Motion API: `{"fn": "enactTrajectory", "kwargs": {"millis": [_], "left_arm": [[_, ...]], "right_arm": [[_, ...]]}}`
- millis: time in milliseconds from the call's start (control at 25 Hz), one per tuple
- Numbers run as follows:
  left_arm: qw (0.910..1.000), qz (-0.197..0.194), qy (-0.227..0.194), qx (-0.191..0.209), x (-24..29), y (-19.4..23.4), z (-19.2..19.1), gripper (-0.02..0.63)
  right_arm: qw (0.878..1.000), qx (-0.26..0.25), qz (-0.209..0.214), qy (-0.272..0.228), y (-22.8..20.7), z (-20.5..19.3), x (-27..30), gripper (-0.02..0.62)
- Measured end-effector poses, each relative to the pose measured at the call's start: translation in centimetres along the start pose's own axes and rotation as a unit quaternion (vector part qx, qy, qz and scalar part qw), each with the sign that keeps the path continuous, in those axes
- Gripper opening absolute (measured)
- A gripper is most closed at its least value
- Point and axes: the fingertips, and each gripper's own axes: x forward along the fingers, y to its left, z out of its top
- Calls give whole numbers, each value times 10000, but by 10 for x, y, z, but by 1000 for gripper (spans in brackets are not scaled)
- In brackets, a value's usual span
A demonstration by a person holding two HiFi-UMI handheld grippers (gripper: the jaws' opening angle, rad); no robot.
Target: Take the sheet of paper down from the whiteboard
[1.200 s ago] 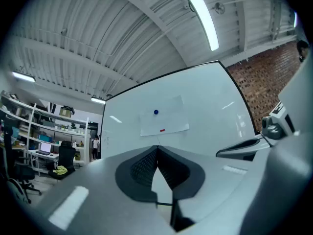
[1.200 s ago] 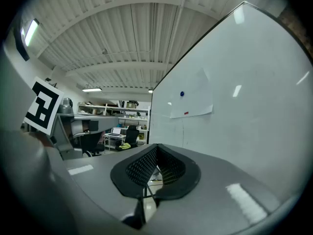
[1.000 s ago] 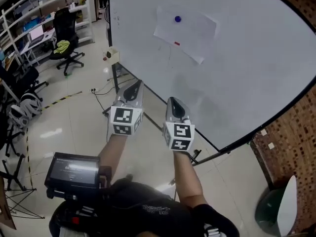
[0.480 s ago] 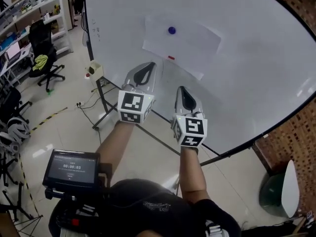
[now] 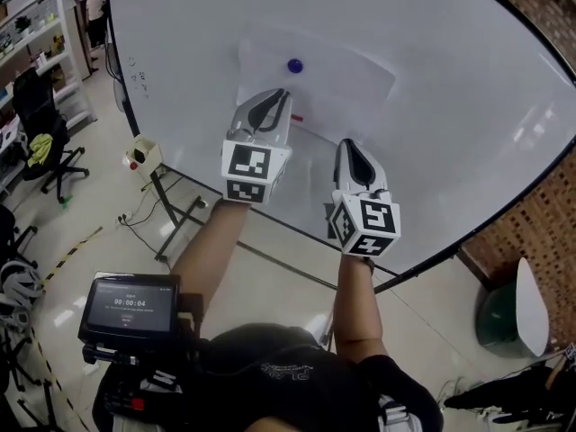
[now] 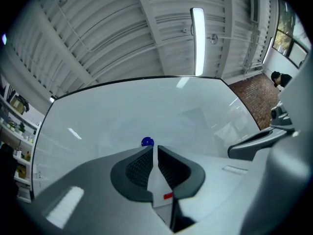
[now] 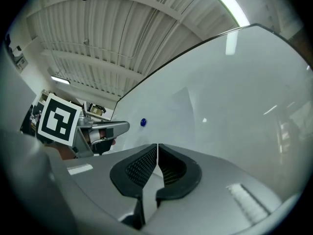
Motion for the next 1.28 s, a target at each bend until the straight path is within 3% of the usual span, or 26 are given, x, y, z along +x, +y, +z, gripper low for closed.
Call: {"fn": "enactTrajectory", "kwargs": {"millis": [320,520,760,1280], "left_arm": [[9999,-19,121,-70,15,3,8,150],[10000,62,61,-48,23,9,22,149],[9998,62,199,-66,28,15,24,150],[9998,49,132,-166,30,14,30,149]], "right_arm": [[9973,-609,-213,-362,-20,59,-4,140],[9953,-765,-324,-502,-41,88,-3,169],[9937,-1041,-193,-372,-35,96,5,209],[9926,-1141,-35,-414,-21,112,8,210]]}}
